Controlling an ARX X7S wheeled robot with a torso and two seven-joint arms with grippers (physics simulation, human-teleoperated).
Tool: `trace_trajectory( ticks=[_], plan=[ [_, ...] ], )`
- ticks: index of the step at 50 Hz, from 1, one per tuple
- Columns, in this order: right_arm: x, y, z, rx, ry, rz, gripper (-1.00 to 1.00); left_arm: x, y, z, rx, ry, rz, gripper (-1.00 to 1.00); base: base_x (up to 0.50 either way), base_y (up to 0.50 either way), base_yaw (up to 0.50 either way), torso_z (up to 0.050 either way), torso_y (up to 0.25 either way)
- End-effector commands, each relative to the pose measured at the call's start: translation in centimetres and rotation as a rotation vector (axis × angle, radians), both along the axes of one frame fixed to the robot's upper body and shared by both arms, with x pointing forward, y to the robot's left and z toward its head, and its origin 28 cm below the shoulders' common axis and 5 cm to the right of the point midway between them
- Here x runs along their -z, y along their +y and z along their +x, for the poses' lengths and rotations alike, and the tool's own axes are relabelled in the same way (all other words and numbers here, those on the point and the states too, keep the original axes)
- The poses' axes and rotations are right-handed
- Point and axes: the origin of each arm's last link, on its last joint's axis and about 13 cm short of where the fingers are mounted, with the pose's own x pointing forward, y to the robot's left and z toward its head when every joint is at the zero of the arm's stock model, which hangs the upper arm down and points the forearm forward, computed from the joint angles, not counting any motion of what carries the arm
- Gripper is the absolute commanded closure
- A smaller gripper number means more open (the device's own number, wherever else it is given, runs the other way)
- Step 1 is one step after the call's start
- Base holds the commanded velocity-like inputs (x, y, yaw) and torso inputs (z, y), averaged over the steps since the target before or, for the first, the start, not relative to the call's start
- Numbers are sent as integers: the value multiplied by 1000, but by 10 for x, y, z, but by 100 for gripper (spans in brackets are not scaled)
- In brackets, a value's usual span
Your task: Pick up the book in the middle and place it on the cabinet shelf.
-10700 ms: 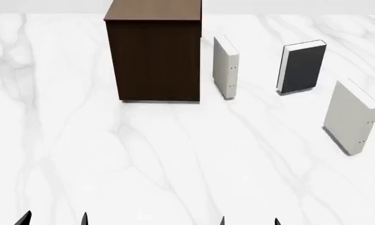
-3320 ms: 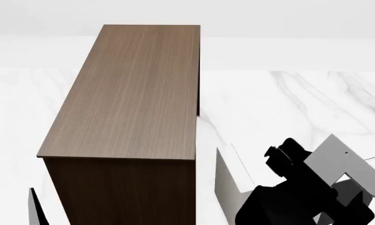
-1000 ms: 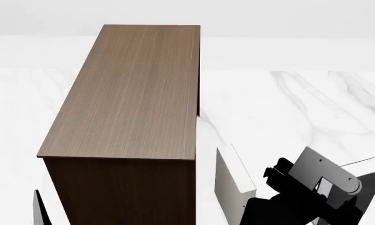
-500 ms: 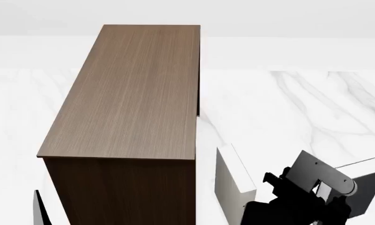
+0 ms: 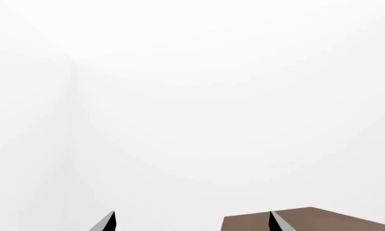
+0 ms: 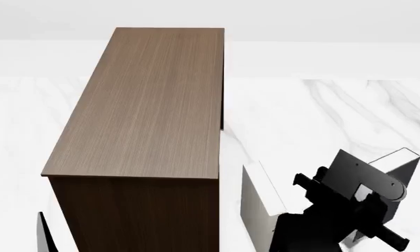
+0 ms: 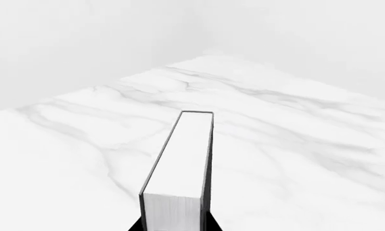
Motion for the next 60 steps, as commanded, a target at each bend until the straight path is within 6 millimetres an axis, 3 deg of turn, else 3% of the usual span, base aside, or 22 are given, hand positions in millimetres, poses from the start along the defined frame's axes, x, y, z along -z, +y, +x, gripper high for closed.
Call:
trace_trajectory(
  ticks=[1,7,8,13,19,24,32,37,42,46,50,60],
  plan=[
    [-80,4,-14,-121,-298,-210,100,-3,0,0,2,-12,3,-100,0,0,0,0,0],
    [-140,4,-38,-157,-561,-332,100,-4,-1,-1,6,-12,4,-100,0,0,0,0,2],
    [-140,4,-38,-157,-561,-332,100,-4,-1,-1,6,-12,4,-100,0,0,0,0,11],
    [-186,7,-67,-221,-757,-379,100,-4,-1,-1,8,-13,4,-100,0,0,0,0,0],
    [-213,13,-87,-319,-886,-439,100,-3,-1,-1,9,-13,4,-100,0,0,0,0,2],
    [-218,20,-92,-438,-896,-346,100,-3,-1,-1,9,-12,4,-100,0,0,0,0,0],
    [-243,33,-114,-649,-1003,-267,100,-4,0,-1,6,-12,3,-100,0,0,0,0,1],
    [-251,45,-131,-970,-1042,-29,100,-3,0,-1,5,-11,3,-100,0,0,1,0,2],
    [-260,48,-143,-1141,-1080,192,100,-4,0,-1,4,-10,1,-100,0,0,0,0,0],
    [-269,47,-143,-1159,-1080,326,100,-4,0,0,4,-8,0,-100,0,0,0,0,3],
    [-276,47,-136,-1223,-1013,619,100,-2,0,1,4,-7,0,-100,0,0,0,0,0],
    [-285,54,-122,-1267,-996,791,100,-2,0,0,9,-5,1,-100,0,0,0,0,1]
  ],
)
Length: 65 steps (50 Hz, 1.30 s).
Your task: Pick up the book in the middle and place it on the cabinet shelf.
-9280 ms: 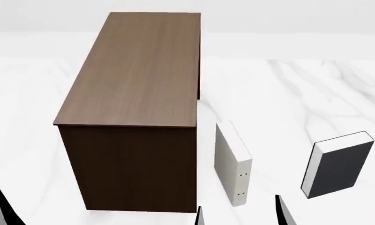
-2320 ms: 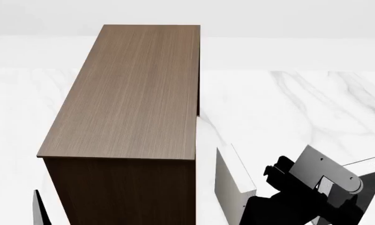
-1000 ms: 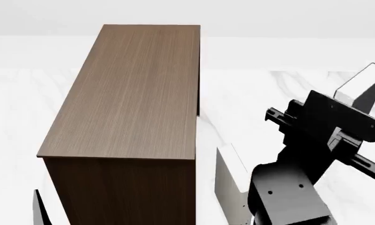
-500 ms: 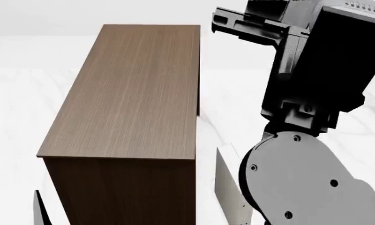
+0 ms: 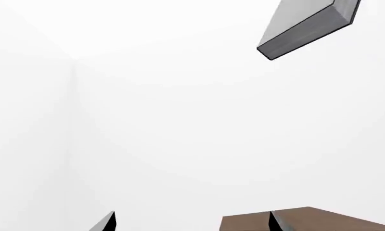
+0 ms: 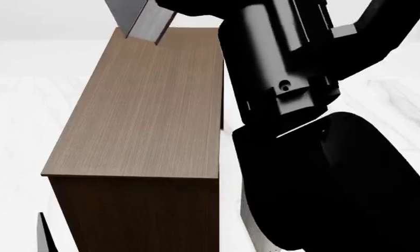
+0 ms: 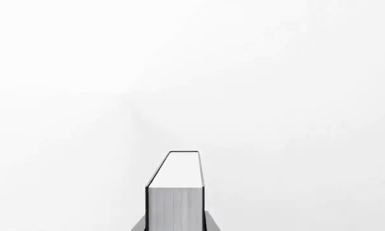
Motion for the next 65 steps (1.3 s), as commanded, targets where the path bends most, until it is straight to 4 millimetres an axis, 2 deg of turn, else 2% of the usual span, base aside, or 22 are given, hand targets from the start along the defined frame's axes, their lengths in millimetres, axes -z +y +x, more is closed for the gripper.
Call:
trace_trajectory(
  ticks=[1,14,20,25,39,65],
  plan=[
    [-22,2,6,-231,22,186,100,-1,0,1,4,-7,1,-100,0,0,0,0,0],
    [-39,31,29,-355,138,244,100,-1,1,1,6,2,0,-100,0,0,0,0,2],
    [-42,43,45,-346,169,253,100,0,0,0,11,11,-1,-100,0,0,0,0,0],
    [-53,52,58,-318,189,250,100,0,0,-1,11,14,-2,-100,0,0,0,0,2],
    [-55,58,91,-241,272,260,100,4,0,-2,27,23,-5,-100,0,0,0,0,1],
    [-52,67,127,-192,421,306,100,2,1,-1,14,38,-13,-100,0,0,0,1,1]
  ],
)
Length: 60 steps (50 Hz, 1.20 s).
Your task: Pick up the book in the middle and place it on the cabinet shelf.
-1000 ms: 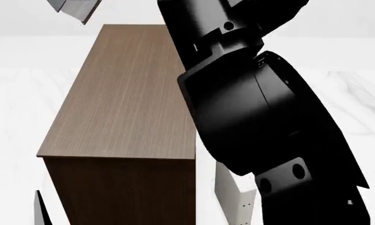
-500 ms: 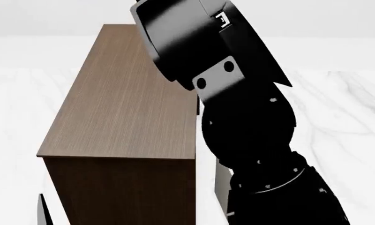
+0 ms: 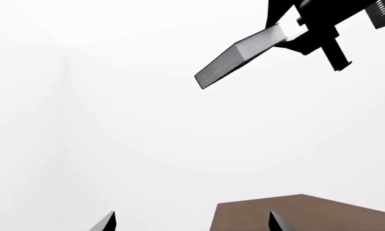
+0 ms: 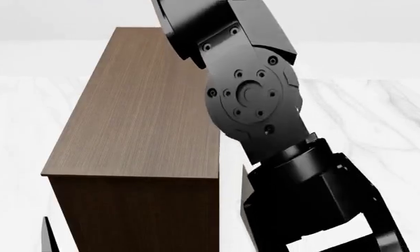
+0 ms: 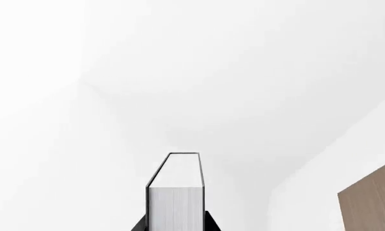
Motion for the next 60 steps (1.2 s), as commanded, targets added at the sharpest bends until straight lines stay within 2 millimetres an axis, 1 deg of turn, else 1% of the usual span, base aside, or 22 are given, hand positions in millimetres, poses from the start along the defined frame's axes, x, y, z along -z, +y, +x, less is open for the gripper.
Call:
trace_trajectory(
  ticks=[1,8,15,24,30,35,40,45,55,60],
  plan=[
    [-8,3,15,30,-6,30,100,-2,1,1,-1,-7,-3,-100,0,0,0,0,0],
    [-3,7,18,31,62,35,100,-2,0,1,1,-6,-3,-100,0,0,0,0,2],
    [-5,4,24,71,106,36,100,-2,1,2,1,-5,-3,-100,0,0,0,0,1],
    [13,8,25,78,201,-10,100,-1,0,1,2,-5,-1,-100,0,0,0,0,1],
    [16,7,27,100,227,-20,100,-1,1,2,2,-4,-1,-100,0,0,0,0,2],
    [21,11,24,90,234,-47,100,0,0,2,2,-4,0,-100,0,0,0,0,2],
    [22,13,22,87,229,-64,100,7,1,5,2,-5,0,-100,0,0,0,0,2],
    [31,13,24,83,266,-68,100,10,0,5,3,-5,1,-100,0,0,0,2,2],
    [33,14,23,75,276,-55,100,5,1,4,4,-5,1,-100,0,0,0,0,1],
    [42,13,24,84,301,-66,100,3,0,2,5,-5,2,-100,0,0,0,0,2]
  ],
)
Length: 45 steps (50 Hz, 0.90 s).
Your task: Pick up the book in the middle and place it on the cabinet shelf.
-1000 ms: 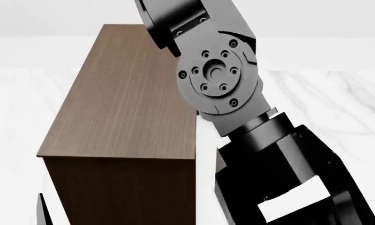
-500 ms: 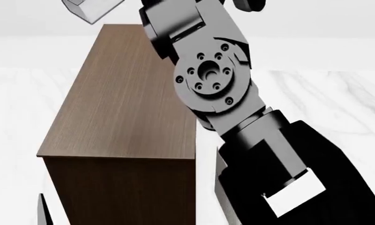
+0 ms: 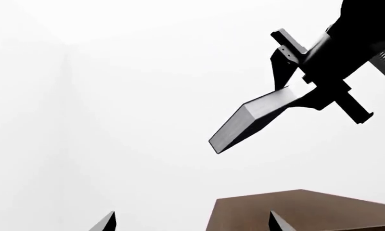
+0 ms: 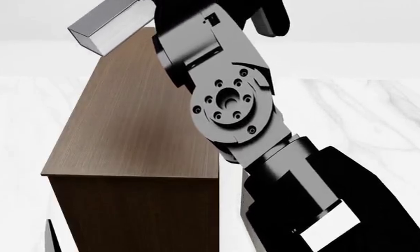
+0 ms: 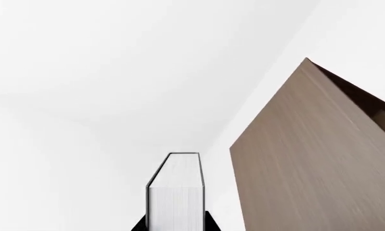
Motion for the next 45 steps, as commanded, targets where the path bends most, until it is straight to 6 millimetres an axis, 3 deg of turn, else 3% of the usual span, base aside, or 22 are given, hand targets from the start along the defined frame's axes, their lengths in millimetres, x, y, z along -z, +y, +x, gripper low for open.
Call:
trace_trajectory(
  ticks=[1,34,45],
  plan=[
    [0,3,-2,-5,-62,-10,100,-4,0,0,3,-11,0,-100,0,0,0,0,0],
    [28,6,-1,-3,-10,-61,100,-5,0,0,5,-5,-1,-100,0,0,0,0,2],
    [25,10,-9,-31,-22,-120,100,-5,1,1,-3,-7,-4,-100,0,0,0,0,1]
  ],
)
